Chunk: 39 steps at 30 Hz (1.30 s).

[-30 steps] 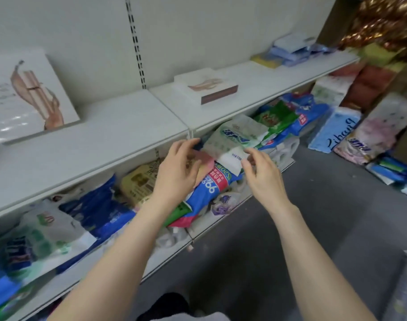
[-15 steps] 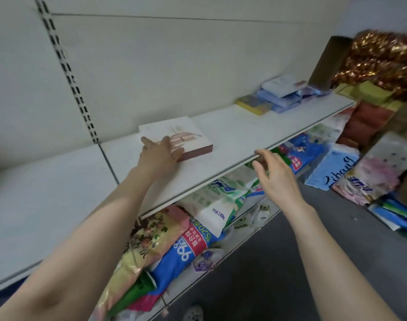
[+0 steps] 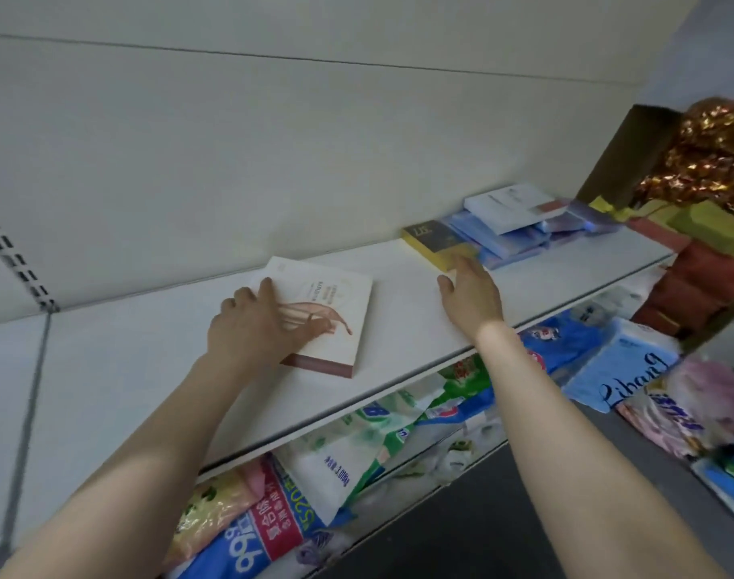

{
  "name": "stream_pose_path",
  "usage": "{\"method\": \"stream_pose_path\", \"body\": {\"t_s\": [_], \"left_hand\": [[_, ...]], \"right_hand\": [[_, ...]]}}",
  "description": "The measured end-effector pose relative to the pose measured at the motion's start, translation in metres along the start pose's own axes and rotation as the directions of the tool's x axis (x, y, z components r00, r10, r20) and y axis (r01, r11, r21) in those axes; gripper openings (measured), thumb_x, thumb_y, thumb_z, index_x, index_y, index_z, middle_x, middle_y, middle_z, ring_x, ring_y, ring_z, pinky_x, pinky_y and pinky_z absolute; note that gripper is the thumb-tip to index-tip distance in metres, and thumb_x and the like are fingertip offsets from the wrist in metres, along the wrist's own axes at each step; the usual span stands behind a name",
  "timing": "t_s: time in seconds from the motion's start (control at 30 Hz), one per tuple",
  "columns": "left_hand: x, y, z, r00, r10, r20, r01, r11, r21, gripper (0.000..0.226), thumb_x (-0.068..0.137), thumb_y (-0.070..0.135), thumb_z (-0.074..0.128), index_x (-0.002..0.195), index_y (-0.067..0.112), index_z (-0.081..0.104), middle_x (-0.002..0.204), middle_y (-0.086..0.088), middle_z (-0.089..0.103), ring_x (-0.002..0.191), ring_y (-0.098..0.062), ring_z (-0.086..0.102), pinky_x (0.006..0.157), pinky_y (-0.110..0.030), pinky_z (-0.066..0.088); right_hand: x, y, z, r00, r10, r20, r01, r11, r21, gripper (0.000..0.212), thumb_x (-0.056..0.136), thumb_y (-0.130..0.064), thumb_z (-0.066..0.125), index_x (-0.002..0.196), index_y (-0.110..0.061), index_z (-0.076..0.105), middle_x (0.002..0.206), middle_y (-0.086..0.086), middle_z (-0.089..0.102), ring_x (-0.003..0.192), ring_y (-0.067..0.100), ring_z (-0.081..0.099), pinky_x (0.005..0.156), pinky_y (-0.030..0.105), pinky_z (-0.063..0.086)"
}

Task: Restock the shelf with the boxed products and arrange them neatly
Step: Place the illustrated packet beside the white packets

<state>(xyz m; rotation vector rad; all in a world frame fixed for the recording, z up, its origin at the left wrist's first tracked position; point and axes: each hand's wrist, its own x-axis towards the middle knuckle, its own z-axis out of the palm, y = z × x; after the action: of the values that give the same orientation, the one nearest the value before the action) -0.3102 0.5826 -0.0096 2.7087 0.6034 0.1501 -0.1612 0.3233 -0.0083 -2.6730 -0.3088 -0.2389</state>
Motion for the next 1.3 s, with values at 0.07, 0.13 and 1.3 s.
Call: {"method": "stream_pose_path", "body": {"t_s": [0.07, 0.13, 1.3], "left_hand": [[-0.002, 0.01, 0.002, 0.996, -0.087, -0.005, 0.087, 0.996, -0.012, 0.116, 0.054, 0.088, 0.053, 0.138, 0.011, 0.028, 0.123, -0.022, 0.048, 0.115, -0.041, 0.049, 0.094, -0.046, 0.042], [-0.002, 0.02, 0.003, 0.987, -0.162, 0.013, 0.162, 0.986, -0.036, 0.121, 0.057, 0.081, 0.062, 0.147, 0.015, 0.015, 0.127, -0.022, 0.044, 0.119, -0.041, 0.047, 0.098, -0.047, 0.042], [-0.236, -0.061, -0.036, 0.617, -0.756, -0.218, -0.198, 0.118, -0.973, 0.024, 0.094, 0.013, 0.058, 0.117, 0.007, 0.059, 0.106, -0.012, 0.071, 0.086, -0.021, 0.07, 0.071, -0.034, 0.058]], "right_hand": [[0.037, 0.011, 0.009, 0.998, -0.035, 0.05, 0.038, 0.998, -0.051, 0.05, 0.102, -0.025, 0.042, 0.144, 0.001, 0.035, 0.145, 0.024, 0.041, 0.132, 0.039, 0.041, 0.102, 0.042, 0.039], [0.064, 0.021, 0.022, 0.988, -0.053, 0.145, 0.072, 0.989, -0.129, 0.06, 0.103, -0.03, 0.04, 0.151, 0.002, 0.023, 0.153, 0.025, 0.03, 0.14, 0.04, 0.03, 0.111, 0.045, 0.032], [-0.102, -0.088, 0.004, 0.965, -0.24, 0.107, 0.036, 0.526, 0.849, 0.025, 0.074, -0.031, 0.082, 0.094, -0.03, 0.066, 0.095, -0.004, 0.074, 0.091, 0.018, 0.071, 0.088, 0.048, 0.056]]}}
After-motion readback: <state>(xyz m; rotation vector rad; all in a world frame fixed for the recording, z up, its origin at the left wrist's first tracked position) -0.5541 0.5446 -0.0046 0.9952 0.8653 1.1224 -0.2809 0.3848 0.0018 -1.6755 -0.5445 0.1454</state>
